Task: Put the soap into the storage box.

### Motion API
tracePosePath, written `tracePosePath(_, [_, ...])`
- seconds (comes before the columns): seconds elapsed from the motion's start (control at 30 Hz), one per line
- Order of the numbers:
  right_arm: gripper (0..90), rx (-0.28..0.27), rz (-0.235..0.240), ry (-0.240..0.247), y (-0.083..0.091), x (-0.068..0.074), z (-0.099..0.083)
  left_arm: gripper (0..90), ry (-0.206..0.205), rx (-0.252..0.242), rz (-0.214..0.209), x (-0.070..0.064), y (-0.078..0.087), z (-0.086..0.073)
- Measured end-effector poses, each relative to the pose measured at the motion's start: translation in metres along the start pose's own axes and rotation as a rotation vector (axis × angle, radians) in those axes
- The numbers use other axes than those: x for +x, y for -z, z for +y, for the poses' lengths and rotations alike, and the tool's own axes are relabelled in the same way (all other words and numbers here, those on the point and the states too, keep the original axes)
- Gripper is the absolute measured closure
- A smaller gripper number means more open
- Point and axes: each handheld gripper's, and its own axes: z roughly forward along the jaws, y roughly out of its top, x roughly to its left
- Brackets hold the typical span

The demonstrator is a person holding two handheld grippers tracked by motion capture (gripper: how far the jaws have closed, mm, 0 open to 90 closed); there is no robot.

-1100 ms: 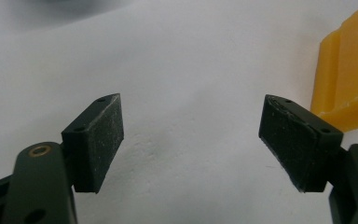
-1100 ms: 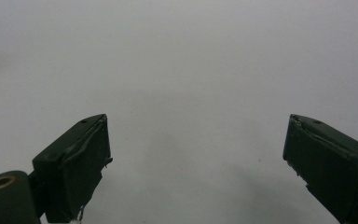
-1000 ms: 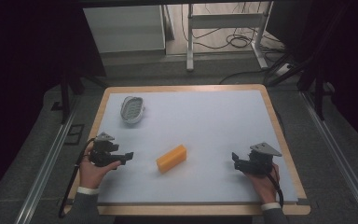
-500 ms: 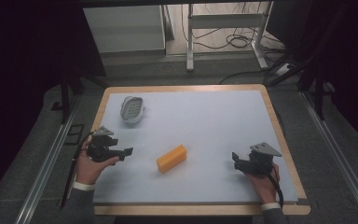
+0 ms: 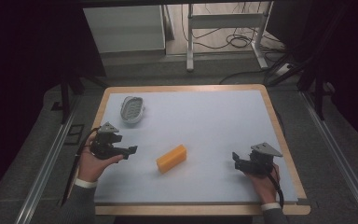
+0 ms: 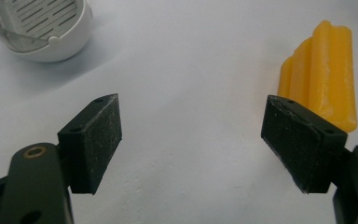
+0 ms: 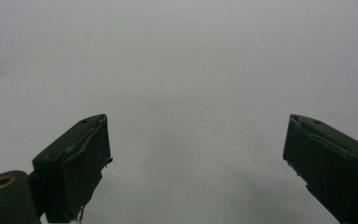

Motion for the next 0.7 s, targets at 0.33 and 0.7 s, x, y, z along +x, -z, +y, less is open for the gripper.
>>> tracePosePath(0.33, [7.5, 0.000, 0.000, -0.001, 0.000, 0.000, 0.000, 20.5, -0.033, 0.016, -0.009, -0.009, -0.002, 0.008])
tracePosePath(0.7, [7.6, 0.000, -0.002, -0.001, 0.000, 0.000, 0.000, 20.5, -0.073, 0.011, -0.020, -0.020, -0.006, 0.019])
